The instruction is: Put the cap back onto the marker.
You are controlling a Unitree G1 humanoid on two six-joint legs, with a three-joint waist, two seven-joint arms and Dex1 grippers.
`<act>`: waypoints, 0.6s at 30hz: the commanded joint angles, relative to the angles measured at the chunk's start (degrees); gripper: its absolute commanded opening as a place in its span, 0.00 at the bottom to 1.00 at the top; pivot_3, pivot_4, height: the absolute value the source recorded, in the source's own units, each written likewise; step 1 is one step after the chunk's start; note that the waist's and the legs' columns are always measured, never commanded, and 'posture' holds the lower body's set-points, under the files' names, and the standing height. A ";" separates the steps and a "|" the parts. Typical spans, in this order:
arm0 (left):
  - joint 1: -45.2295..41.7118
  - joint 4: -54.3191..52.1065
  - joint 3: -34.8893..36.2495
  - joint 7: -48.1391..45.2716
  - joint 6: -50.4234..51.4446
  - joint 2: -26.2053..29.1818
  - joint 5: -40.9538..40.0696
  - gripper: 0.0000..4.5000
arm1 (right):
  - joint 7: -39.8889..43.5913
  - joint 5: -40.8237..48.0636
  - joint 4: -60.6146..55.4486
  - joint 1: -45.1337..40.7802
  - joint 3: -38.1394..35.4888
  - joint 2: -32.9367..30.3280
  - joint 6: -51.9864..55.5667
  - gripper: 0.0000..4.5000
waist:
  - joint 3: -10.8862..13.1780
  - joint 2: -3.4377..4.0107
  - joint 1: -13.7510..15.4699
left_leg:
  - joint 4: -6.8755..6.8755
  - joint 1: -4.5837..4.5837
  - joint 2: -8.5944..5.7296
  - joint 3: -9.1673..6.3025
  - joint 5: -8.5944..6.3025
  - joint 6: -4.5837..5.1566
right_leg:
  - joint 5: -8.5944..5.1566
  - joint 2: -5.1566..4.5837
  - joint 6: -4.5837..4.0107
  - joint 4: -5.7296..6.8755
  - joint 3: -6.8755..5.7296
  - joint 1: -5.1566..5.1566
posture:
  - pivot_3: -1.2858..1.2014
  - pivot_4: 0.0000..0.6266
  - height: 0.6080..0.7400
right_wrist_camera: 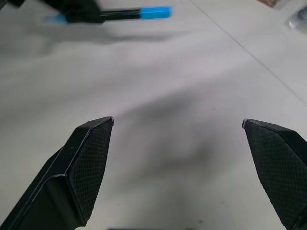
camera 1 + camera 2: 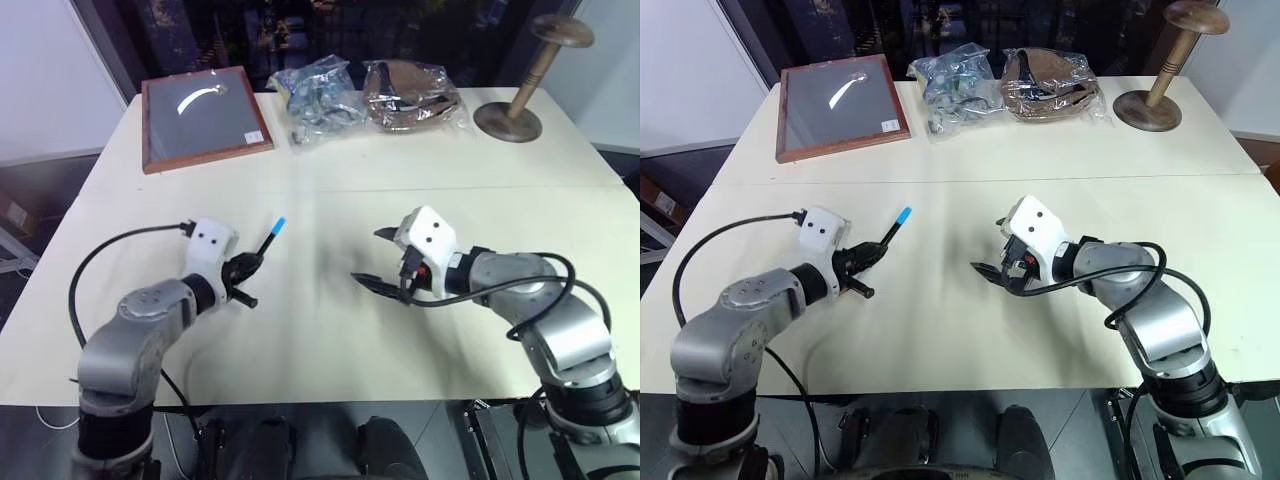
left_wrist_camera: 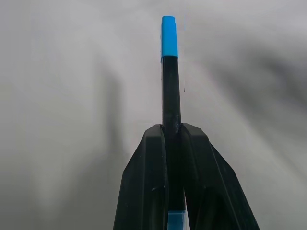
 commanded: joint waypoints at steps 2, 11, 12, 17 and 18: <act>-0.32 -4.97 4.77 6.34 14.06 -2.12 1.98 0.00 | -3.14 1.21 -2.86 0.43 -0.49 0.83 2.33 0.99 | 0.00 0.00 0.08 | 0.00 0.00 0.00 0.01 0.00 0.00 | 0.00 0.00 0.00 -0.01 0.01 0.00 | 0.52 0.24 1.00; -0.25 -5.00 5.42 5.93 18.98 0.21 0.56 0.28 | -4.76 2.57 -3.18 0.56 0.07 0.55 2.67 1.00 | 0.00 0.01 0.05 | -0.05 0.05 0.00 0.06 0.00 0.00 | 0.00 -0.01 0.00 -0.07 0.07 0.00 | 0.52 0.24 1.00; -0.31 -5.01 5.54 5.72 18.70 0.15 0.36 0.40 | -4.89 2.69 -3.21 0.58 0.02 0.50 2.67 1.00 | 0.00 0.01 0.10 | -0.06 0.05 0.00 0.07 0.00 0.00 | 0.00 -0.01 0.00 -0.07 0.07 -0.02 | 0.52 0.24 1.00; -1.24 -4.96 6.08 4.47 18.15 -0.12 -0.92 0.92 | -5.28 3.36 -3.42 0.83 -0.13 -0.04 2.56 1.00 | 0.00 0.00 0.86 | -0.04 0.05 -0.01 0.08 0.00 -0.01 | 0.00 -0.02 0.00 -0.15 0.09 -0.02 | 0.52 0.24 1.00; -1.35 -5.03 5.99 4.35 18.10 0.10 -1.12 0.99 | -5.21 3.53 -3.44 0.88 -0.20 -0.22 2.50 1.00 | 0.00 0.00 1.06 | -0.04 0.05 -0.01 0.09 0.00 0.00 | 0.00 -0.02 0.00 -0.15 0.11 -0.03 | 0.52 0.24 1.00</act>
